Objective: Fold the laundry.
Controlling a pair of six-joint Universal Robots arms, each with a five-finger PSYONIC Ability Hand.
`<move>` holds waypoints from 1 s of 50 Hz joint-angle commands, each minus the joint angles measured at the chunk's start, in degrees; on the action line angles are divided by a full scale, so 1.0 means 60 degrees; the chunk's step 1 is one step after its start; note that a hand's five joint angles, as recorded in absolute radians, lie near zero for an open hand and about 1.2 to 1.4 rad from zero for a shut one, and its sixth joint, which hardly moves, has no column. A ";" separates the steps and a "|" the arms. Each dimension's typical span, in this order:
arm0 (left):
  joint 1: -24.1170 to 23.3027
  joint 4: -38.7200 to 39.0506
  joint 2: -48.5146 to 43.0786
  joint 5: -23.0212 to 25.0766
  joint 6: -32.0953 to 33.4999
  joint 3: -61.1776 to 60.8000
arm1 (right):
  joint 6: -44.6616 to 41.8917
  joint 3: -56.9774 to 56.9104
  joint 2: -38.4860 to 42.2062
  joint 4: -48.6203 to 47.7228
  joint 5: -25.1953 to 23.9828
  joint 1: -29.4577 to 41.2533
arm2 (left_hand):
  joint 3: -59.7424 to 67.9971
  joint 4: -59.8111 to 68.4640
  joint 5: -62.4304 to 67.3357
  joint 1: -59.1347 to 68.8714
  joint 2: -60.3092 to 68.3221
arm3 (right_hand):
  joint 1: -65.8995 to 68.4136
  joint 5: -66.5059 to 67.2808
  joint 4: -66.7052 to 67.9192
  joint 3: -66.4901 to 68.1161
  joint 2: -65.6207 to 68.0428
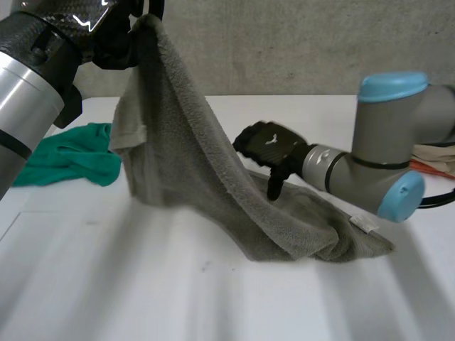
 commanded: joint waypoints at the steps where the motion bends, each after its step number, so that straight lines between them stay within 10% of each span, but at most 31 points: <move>1: -0.0212 -0.0116 0.0195 -0.0013 0.0015 -0.0049 | -0.0011 -0.0566 0.1466 0.0282 -0.0529 0.0303 | 0.1945 0.1864 0.2301 0.2373 0.1943 | 0.2085 0.2106 0.2252 0.2231 0.2209; 6: -0.0212 -0.0146 0.0107 -0.0013 0.0132 -0.0064 | -0.0011 -0.1020 0.1585 0.0356 -0.0296 0.0304 | 0.1945 0.1864 0.2301 0.2373 0.1943 | 1.1203 1.1224 1.1370 1.1349 1.1326; 13: -0.0109 -0.0176 0.0107 -0.0042 0.0966 -0.0123 | 0.0501 -0.1199 -0.0577 -0.0387 0.1651 -0.0514 | 0.1945 0.1864 0.2301 0.2373 0.1943 | 1.1208 1.1229 1.1375 1.1353 1.1331; 20: 0.0256 -0.0190 0.0136 -0.0071 0.1275 -0.0371 | 0.0356 0.1041 -0.3246 -0.1416 0.1829 -0.1716 | 0.1945 0.1864 0.2301 0.2373 0.1943 | 1.1208 1.1229 1.1375 1.1353 1.1331; 29: 0.0916 -0.0175 -0.0607 -0.0027 0.1304 -0.1908 | -0.0169 0.3693 -0.5708 0.0995 0.1639 -0.2888 | 0.1945 0.1864 0.2301 0.2373 0.1943 | 1.1208 1.1229 1.1375 1.1353 1.1331; 38: 0.0902 -0.1010 -0.3494 -0.0159 0.2108 -0.1852 | -0.2924 0.4531 -0.5404 0.2862 0.1756 -0.2845 | 0.1945 0.1864 0.2301 0.2373 0.1943 | 1.1208 1.1229 1.1375 1.1353 1.1331; 50: 0.0843 0.1003 -0.6088 -0.0934 0.3107 0.4877 | 0.0469 0.1105 -0.2809 -0.3028 0.2296 -0.2188 | 0.1945 0.1864 0.2301 0.2373 0.1943 | 1.1208 1.1229 1.1375 1.1353 1.1331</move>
